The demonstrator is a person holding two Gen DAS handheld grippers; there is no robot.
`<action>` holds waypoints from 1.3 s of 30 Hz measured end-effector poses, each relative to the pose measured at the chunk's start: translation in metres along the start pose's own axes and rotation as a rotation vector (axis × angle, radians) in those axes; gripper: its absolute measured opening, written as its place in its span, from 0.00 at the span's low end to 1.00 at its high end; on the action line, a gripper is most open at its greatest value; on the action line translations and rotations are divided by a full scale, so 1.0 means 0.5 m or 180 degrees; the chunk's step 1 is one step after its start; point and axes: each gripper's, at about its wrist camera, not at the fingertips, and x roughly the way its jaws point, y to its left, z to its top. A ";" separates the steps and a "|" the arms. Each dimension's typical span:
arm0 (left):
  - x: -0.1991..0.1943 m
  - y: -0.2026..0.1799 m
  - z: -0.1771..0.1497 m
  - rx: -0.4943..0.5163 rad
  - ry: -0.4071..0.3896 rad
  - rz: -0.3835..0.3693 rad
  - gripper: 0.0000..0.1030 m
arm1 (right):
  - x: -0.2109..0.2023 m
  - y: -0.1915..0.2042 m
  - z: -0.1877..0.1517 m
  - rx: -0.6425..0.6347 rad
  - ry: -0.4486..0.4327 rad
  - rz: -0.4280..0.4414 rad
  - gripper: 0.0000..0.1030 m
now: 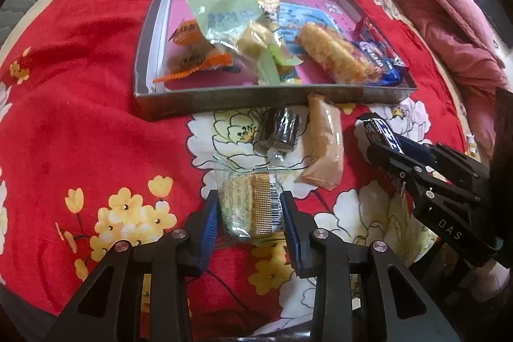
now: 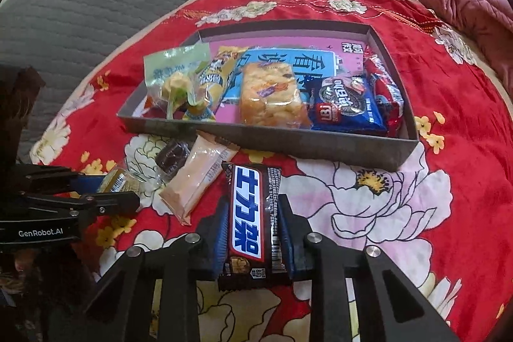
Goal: Organize snacks
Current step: 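Grasp the chocolate bar with the right gripper while the left grasps the clear wafer packet, then lift the chocolate bar and wafer packet and carry them over the tray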
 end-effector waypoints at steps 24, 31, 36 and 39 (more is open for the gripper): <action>-0.085 -0.042 0.050 0.0068 -0.0391 0.0074 0.37 | -0.076 -0.017 0.027 0.0166 -0.0473 0.0287 0.28; -0.094 -0.051 0.072 0.0057 -0.0472 0.0078 0.37 | -0.087 -0.024 0.037 0.0183 -0.0582 0.0296 0.28; -0.099 -0.059 0.085 0.0059 -0.0526 0.0087 0.37 | -0.095 -0.032 0.046 0.0200 -0.0665 0.0294 0.28; -0.100 -0.063 0.093 0.0055 -0.0553 0.0082 0.37 | -0.100 -0.037 0.049 0.0220 -0.0703 0.0291 0.28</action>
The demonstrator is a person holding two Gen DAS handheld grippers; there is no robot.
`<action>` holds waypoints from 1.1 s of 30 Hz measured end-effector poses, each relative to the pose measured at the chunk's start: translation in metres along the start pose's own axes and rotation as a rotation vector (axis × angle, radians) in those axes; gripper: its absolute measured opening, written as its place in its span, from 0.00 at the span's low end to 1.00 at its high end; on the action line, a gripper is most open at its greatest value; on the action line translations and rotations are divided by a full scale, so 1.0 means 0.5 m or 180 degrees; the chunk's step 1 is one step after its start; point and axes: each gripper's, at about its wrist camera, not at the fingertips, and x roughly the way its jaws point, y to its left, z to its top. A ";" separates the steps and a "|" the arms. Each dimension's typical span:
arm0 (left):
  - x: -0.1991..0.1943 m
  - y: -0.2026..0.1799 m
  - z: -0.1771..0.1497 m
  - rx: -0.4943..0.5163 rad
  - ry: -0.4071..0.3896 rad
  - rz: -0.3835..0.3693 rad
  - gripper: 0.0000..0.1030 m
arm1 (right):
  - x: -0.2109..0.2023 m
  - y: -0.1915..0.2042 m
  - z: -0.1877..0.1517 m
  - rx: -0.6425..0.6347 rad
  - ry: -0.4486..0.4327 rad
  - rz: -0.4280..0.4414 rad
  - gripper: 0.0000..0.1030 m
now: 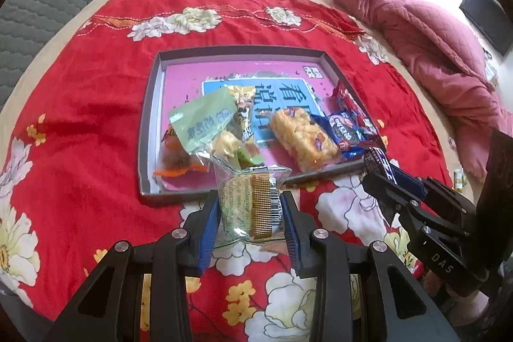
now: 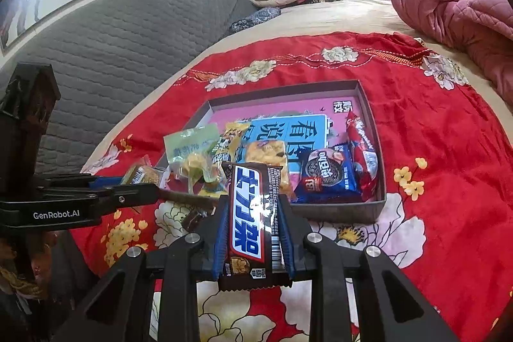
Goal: Organize snacks
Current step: 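Lift the chocolate bar and wafer packet and carry them over the tray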
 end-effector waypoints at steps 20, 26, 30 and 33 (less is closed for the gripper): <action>0.014 -0.029 0.046 -0.0015 -0.0114 -0.0085 0.37 | -0.005 -0.027 0.036 0.0050 -0.0214 -0.0071 0.28; 0.028 -0.032 0.064 -0.0035 -0.0130 -0.0090 0.37 | 0.000 -0.039 0.051 0.0079 -0.0255 -0.0098 0.28; 0.037 -0.036 0.073 -0.0045 -0.0126 -0.0100 0.37 | 0.006 -0.045 0.059 0.0080 -0.0270 -0.0118 0.28; 0.044 -0.039 0.079 -0.0050 -0.0123 -0.0105 0.37 | 0.010 -0.049 0.065 0.0090 -0.0278 -0.0119 0.28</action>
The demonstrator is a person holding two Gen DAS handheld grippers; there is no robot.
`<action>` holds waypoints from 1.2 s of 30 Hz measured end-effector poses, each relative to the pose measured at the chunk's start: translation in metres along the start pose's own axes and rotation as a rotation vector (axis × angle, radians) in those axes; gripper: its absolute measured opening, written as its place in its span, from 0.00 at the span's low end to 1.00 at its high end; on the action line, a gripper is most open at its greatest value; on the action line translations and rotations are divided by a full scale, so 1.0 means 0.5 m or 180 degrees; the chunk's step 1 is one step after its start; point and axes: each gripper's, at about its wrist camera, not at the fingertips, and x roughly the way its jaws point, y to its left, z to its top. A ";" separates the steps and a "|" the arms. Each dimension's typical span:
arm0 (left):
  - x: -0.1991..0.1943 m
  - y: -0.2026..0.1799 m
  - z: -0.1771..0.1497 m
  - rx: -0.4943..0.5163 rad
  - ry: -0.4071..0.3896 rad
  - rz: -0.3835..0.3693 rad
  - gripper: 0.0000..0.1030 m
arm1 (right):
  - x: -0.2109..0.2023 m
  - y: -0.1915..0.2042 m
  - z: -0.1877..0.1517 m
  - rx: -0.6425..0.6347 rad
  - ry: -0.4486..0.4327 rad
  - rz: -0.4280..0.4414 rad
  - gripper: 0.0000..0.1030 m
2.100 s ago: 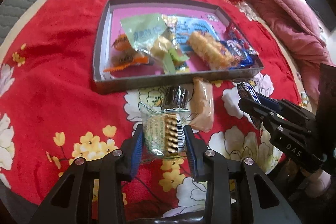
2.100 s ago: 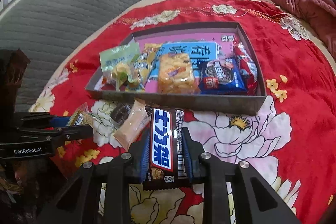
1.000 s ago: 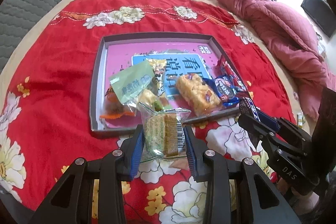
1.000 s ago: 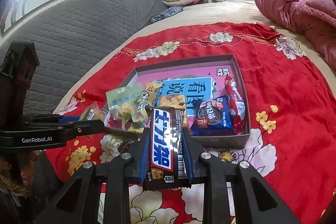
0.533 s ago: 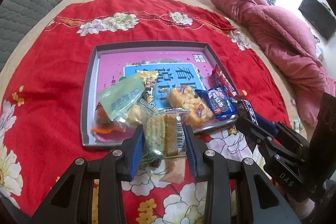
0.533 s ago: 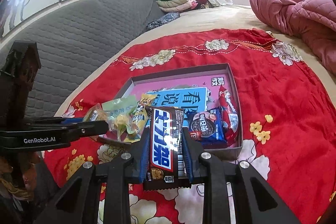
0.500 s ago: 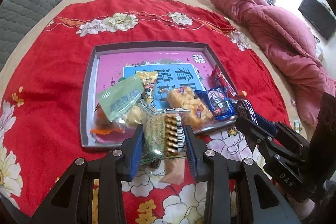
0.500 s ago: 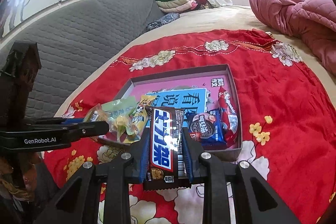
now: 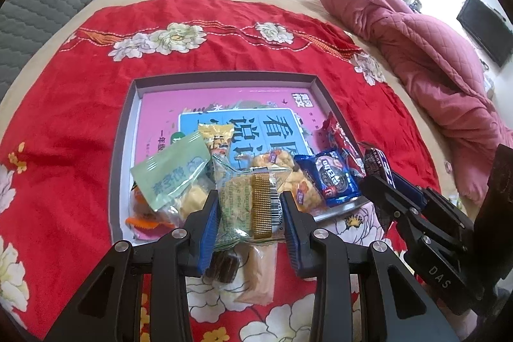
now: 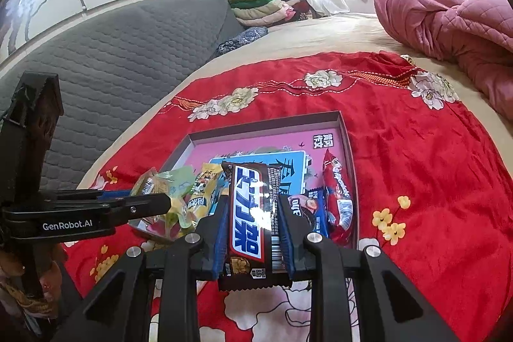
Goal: Organize snacks
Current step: 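Lift the chocolate bar and wafer packet and carry them over the tray, then lower both snacks into the tray and open both grippers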
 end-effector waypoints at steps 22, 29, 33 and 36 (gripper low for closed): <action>0.076 0.001 0.020 -0.0052 0.0149 0.0051 0.37 | 0.055 -0.033 0.031 0.0003 0.0037 -0.0104 0.28; 0.094 -0.001 0.019 -0.0059 0.0197 0.0057 0.37 | 0.079 -0.036 0.030 -0.0014 0.0113 -0.0110 0.28; 0.102 -0.001 0.019 -0.0052 0.0220 0.0062 0.37 | 0.096 -0.040 0.027 -0.0005 0.0175 -0.0131 0.28; 0.105 0.000 0.019 -0.0066 0.0227 0.0063 0.37 | 0.101 -0.039 0.028 0.0001 0.0187 -0.0126 0.28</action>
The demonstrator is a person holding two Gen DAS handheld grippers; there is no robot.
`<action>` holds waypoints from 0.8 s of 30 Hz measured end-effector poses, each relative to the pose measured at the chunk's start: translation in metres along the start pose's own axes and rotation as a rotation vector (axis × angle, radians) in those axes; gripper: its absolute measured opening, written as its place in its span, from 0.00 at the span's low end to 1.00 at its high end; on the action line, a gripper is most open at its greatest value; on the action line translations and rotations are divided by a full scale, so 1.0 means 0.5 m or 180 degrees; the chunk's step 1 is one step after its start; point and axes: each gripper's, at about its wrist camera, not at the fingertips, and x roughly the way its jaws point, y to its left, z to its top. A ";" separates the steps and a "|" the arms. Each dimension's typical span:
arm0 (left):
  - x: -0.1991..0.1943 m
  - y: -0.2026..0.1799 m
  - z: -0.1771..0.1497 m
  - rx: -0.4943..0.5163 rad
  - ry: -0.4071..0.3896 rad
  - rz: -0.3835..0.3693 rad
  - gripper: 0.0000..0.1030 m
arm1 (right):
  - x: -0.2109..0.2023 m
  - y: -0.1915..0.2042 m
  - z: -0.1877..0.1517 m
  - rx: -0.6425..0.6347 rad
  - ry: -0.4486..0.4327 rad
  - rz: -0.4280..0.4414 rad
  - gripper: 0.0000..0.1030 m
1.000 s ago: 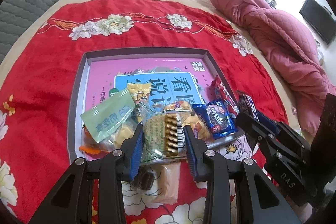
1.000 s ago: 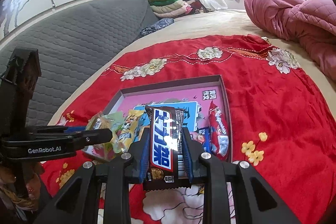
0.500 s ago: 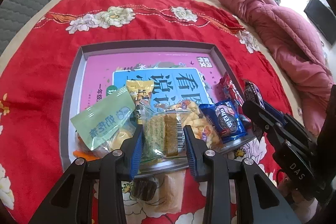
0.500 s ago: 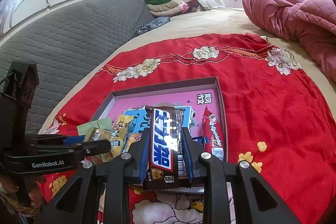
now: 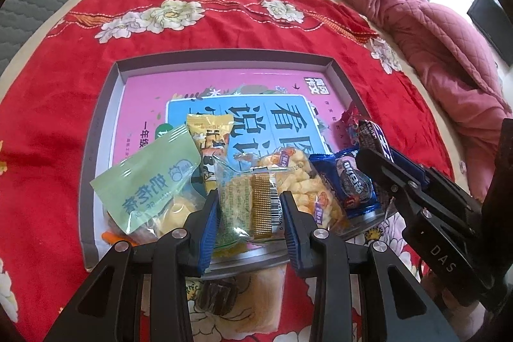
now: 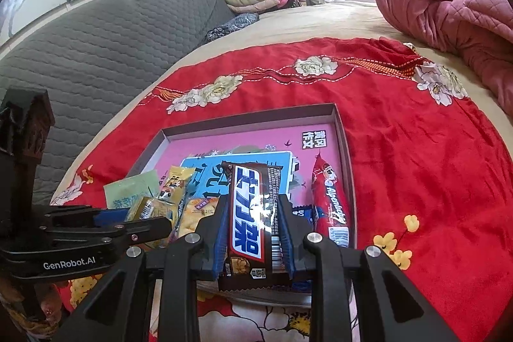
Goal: Organize snacks
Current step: 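Lower both snacks into the tray and open both grippers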
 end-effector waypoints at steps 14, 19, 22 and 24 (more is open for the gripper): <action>0.005 0.001 0.002 -0.0001 0.0007 -0.0002 0.37 | 0.013 0.002 -0.004 -0.0012 0.0056 -0.0008 0.28; 0.007 0.001 0.002 -0.0010 0.0011 -0.0005 0.37 | 0.017 -0.001 -0.005 0.0025 0.0088 -0.0013 0.28; 0.008 0.002 0.003 -0.0016 0.0013 -0.0007 0.37 | 0.017 -0.006 -0.006 0.0072 0.0093 -0.0011 0.28; 0.008 0.002 0.002 -0.0027 0.0014 -0.0021 0.38 | 0.018 -0.008 -0.006 0.0095 0.0104 -0.0011 0.28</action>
